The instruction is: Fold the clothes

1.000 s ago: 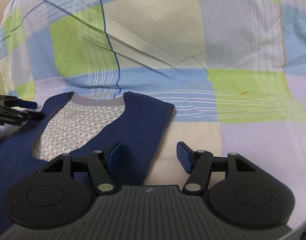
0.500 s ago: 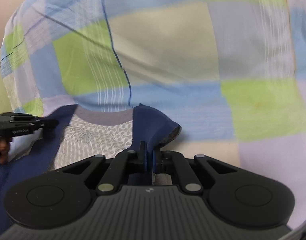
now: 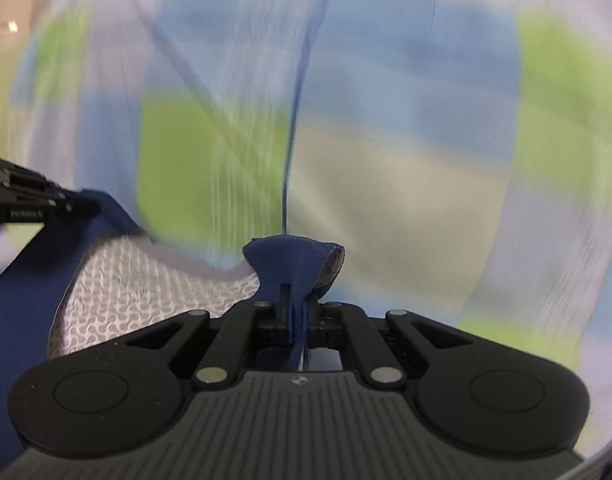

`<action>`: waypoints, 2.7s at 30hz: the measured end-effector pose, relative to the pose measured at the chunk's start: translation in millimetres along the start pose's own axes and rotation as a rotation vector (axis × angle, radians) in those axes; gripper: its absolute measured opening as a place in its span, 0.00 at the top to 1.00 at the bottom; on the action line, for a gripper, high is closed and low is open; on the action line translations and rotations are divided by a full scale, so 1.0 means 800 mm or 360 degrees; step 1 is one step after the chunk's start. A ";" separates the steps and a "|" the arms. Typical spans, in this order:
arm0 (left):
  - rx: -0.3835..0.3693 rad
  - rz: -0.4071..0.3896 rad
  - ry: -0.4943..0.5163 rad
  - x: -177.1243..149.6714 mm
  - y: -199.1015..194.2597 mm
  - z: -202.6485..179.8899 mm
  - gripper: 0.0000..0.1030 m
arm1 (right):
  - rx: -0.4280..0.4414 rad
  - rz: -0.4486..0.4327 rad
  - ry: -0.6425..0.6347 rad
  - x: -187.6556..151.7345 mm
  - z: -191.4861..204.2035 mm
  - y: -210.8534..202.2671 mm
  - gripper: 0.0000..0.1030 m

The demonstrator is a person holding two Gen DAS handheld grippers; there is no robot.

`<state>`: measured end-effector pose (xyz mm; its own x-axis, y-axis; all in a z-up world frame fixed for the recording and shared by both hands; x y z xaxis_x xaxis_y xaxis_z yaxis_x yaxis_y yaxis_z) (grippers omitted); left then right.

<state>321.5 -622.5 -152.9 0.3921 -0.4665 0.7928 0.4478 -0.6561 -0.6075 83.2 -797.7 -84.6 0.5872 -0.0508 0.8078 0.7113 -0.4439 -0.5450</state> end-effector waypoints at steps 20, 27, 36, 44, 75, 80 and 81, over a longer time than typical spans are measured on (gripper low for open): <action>-0.0099 -0.0021 -0.0092 -0.159 -0.301 0.030 0.47 | 0.0014 -0.0074 0.0529 -0.162 0.046 -0.340 0.52; -0.0130 0.0111 -0.0184 -0.261 -0.416 0.014 0.46 | 0.0074 0.0036 0.0642 -0.260 0.121 -0.464 0.50; -0.0141 0.0277 -0.0218 -0.344 -0.507 0.001 0.41 | 0.0112 0.0176 0.0549 -0.322 0.187 -0.502 0.49; -0.0049 0.0431 -0.0266 -0.380 -0.520 -0.040 0.34 | 0.0114 0.0262 0.0473 -0.341 0.226 -0.515 0.39; 0.0225 0.0443 0.0172 -0.398 -0.544 -0.110 0.30 | 0.0216 0.0379 0.0318 -0.351 0.255 -0.501 0.30; 0.0569 0.0481 0.0455 -0.431 -0.498 -0.148 0.30 | 0.0227 0.0357 0.0339 -0.348 0.254 -0.498 0.29; 0.0629 0.0483 0.0519 -0.437 -0.490 -0.156 0.29 | 0.0227 0.0352 0.0345 -0.348 0.254 -0.498 0.29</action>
<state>-91.2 -276.2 -186.2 0.3101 -0.7980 0.5167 0.6439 -0.2236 -0.7317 -285.6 -424.9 -138.2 0.6485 -0.3278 0.6870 0.6316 -0.2720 -0.7260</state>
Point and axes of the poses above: each gripper's, at about its wrist camera, not at the fingertips, and y roughly the way its jaws point, z to its left, x to its top, the point moved 3 cm from there along y, roughly the way its jaws point, and after that the axes turned 11 degrees about -y, right-handed, at the moved point
